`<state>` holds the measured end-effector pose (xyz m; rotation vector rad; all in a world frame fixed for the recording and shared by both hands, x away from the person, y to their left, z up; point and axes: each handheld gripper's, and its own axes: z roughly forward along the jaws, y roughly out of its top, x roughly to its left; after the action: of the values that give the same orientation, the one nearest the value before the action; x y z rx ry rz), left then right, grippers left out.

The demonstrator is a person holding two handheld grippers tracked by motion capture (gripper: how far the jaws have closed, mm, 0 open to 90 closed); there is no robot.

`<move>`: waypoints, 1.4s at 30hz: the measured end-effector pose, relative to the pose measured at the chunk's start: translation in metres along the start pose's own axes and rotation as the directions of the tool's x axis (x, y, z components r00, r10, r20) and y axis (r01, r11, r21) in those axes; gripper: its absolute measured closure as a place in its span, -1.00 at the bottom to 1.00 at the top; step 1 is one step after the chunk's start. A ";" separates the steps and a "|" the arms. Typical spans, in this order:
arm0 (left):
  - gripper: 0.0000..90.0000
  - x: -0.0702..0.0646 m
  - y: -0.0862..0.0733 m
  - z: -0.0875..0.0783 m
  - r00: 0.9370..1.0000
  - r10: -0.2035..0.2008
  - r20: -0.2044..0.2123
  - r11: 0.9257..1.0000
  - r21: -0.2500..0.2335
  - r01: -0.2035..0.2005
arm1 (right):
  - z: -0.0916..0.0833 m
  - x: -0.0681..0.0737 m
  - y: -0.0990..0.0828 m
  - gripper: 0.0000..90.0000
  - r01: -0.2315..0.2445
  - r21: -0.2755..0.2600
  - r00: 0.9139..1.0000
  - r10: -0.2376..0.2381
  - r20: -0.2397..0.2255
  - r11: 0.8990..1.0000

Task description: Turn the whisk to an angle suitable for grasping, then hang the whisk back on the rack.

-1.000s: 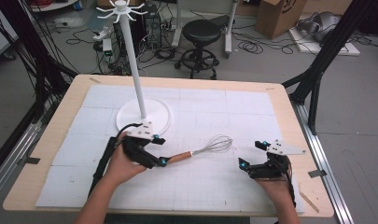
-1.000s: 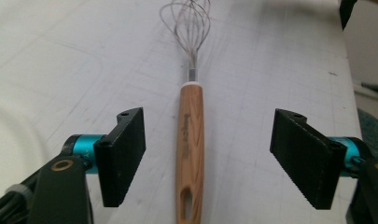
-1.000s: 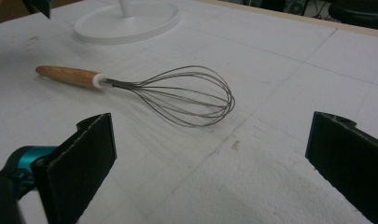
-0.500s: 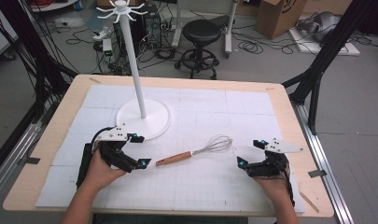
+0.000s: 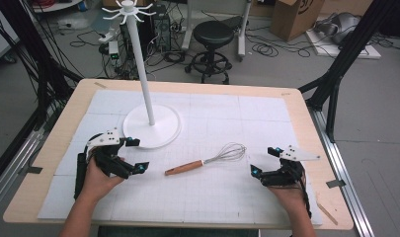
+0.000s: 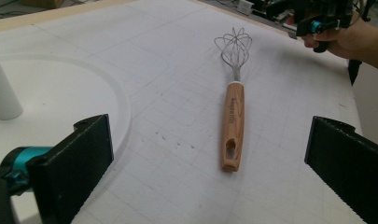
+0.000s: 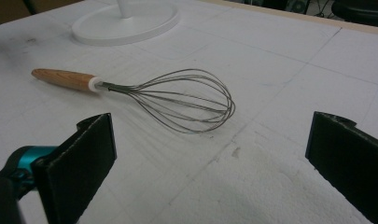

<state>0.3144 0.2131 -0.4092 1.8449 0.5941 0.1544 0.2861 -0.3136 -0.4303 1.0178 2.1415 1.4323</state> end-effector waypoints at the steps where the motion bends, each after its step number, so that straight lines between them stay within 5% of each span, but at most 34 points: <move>1: -0.96 0.000 0.000 -0.001 1.000 -0.004 0.001 1.000 -0.005 0.004 | 0.000 0.000 0.000 -0.98 0.001 -0.001 1.000 -0.001 0.000 1.000; 12: -0.96 0.006 0.001 -0.005 0.999 -0.034 -0.018 0.997 -0.070 0.032 | -0.001 0.002 0.000 -0.98 0.002 0.006 1.000 -0.002 0.000 1.000; 18: -0.96 0.008 0.000 -0.006 0.999 -0.030 -0.036 0.998 -0.062 0.028 | -0.002 0.003 0.001 -0.98 0.009 -0.001 1.000 -0.009 -0.007 1.000; 24: -0.96 0.005 0.000 -0.011 0.998 -0.006 -0.062 0.999 -0.046 0.004 | 0.000 0.014 0.021 -0.98 0.068 -0.017 0.997 -0.069 -0.042 0.998; 28: -0.96 0.007 0.000 -0.016 0.998 -0.020 -0.064 0.997 -0.078 0.015 | 0.007 0.022 0.041 -0.98 0.090 -0.037 0.993 -0.093 -0.076 0.995; 33: -0.96 0.010 0.000 -0.016 0.998 -0.027 -0.055 0.997 -0.079 0.022 | 0.030 0.032 0.062 -0.98 0.140 0.018 0.983 -0.137 -0.123 0.990; 38: -0.96 0.007 0.000 -0.011 0.998 -0.013 -0.061 0.998 -0.059 0.010 | 0.059 0.047 0.077 -0.98 0.227 0.091 0.960 -0.207 -0.187 0.970; 42: -0.96 0.007 0.000 -0.011 0.998 -0.007 -0.065 0.999 -0.052 0.004 | 0.073 0.052 0.082 -0.90 0.253 0.128 0.950 -0.221 -0.219 0.959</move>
<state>0.3158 0.2259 -0.4068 1.7932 0.6346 0.2252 0.3283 -0.2099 -0.3819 0.6552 2.4582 1.3190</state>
